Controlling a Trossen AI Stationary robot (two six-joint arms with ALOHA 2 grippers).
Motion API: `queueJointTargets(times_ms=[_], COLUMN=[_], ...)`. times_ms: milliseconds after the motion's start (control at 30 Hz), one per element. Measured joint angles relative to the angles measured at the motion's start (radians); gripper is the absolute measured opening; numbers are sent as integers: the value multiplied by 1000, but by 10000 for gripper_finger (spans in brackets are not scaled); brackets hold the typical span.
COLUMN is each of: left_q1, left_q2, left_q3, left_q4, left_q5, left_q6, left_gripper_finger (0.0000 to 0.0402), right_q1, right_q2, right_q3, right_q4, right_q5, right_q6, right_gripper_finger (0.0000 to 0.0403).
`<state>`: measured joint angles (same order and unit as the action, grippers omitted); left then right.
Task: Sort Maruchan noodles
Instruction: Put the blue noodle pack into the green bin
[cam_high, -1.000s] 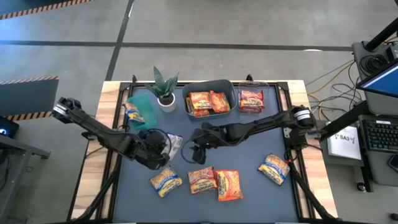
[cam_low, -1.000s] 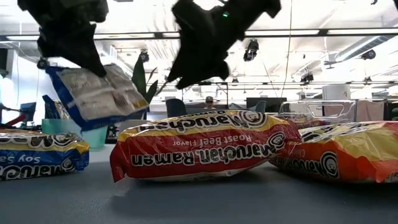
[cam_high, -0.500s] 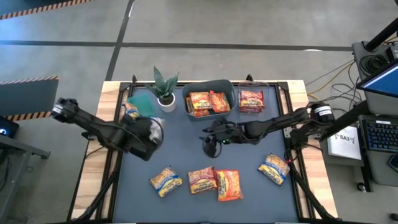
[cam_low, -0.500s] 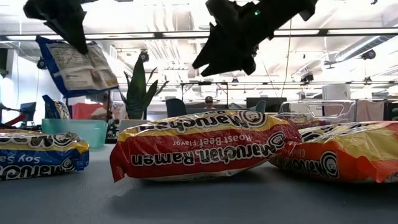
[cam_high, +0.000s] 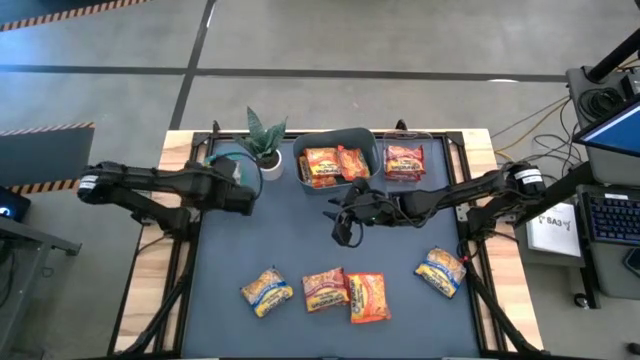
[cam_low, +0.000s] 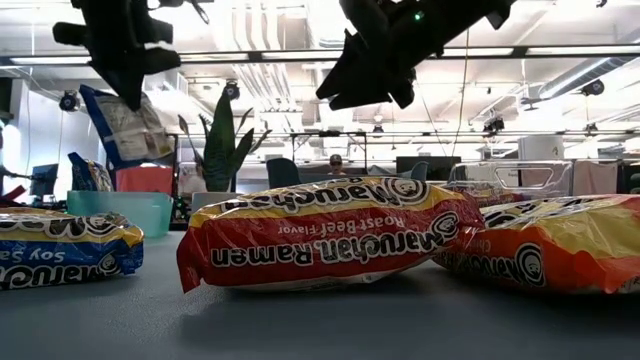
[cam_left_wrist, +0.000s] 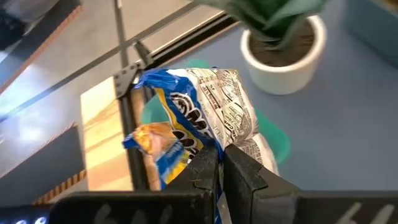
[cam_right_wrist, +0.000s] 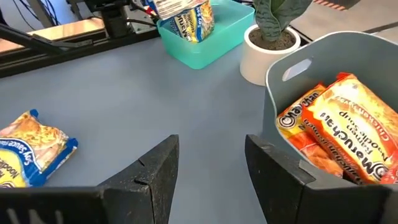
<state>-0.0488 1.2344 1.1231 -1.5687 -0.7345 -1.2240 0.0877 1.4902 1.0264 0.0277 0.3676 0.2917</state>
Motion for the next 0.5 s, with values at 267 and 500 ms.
queueJointTargets(times_ms=[267, 500], left_q1=[97, 172], left_q2=[-11, -9], left_q3=[-6, -43], left_q4=[1, 3], left_q5=[-16, -13], left_q6=[-47, -117], left_gripper_finger=[0, 0], right_q1=[-39, -73], right_q2=[-2, -19], right_q3=[0, 0], right_q4=[4, 5], right_q5=[1, 0], right_q6=[-23, -31], right_gripper_finger=[171, 176])
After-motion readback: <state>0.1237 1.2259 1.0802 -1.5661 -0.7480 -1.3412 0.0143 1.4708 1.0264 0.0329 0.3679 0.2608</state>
